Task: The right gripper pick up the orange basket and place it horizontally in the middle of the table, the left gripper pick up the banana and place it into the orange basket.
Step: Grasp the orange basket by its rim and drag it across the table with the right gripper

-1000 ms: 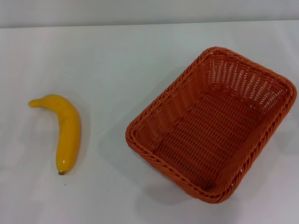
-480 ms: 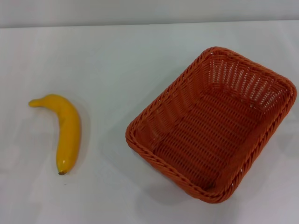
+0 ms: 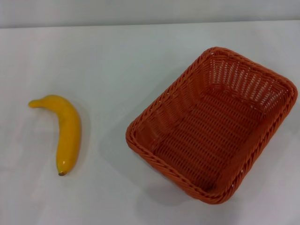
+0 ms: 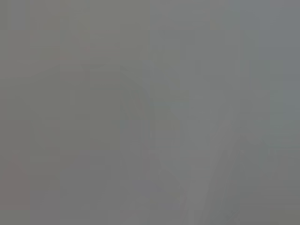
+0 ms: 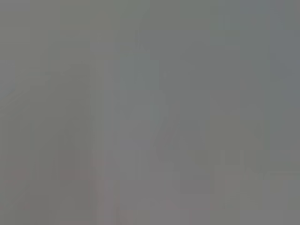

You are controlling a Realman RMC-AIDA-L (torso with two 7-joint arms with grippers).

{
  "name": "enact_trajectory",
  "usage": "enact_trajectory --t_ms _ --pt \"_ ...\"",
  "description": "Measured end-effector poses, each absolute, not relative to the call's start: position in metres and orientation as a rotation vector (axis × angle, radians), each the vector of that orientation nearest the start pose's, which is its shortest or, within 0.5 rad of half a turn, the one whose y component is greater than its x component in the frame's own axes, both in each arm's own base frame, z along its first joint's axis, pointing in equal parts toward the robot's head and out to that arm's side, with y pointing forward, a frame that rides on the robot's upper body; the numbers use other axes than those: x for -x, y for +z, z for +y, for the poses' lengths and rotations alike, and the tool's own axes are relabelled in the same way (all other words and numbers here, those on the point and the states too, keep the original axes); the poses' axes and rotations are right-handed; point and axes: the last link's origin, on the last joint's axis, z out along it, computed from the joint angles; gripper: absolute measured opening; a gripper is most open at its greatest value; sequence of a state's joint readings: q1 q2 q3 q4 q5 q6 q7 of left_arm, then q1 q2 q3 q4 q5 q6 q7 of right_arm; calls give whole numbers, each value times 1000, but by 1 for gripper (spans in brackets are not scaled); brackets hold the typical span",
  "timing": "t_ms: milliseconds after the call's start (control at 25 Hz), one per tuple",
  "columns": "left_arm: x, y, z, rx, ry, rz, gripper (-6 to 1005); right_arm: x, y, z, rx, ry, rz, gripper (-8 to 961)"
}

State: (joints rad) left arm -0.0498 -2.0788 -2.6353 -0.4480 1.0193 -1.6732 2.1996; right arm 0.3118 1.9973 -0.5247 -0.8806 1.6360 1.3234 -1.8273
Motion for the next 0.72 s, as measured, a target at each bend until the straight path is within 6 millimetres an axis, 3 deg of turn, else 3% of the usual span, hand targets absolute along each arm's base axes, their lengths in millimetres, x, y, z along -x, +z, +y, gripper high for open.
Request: enact_trajectory --t_ms 320,720 --pt "376 111 200 1462 -1122 -527 894 -255 179 371 2204 433 550 869" --pt "375 113 202 1474 -1119 -515 895 -173 148 408 2458 -98 709 870"
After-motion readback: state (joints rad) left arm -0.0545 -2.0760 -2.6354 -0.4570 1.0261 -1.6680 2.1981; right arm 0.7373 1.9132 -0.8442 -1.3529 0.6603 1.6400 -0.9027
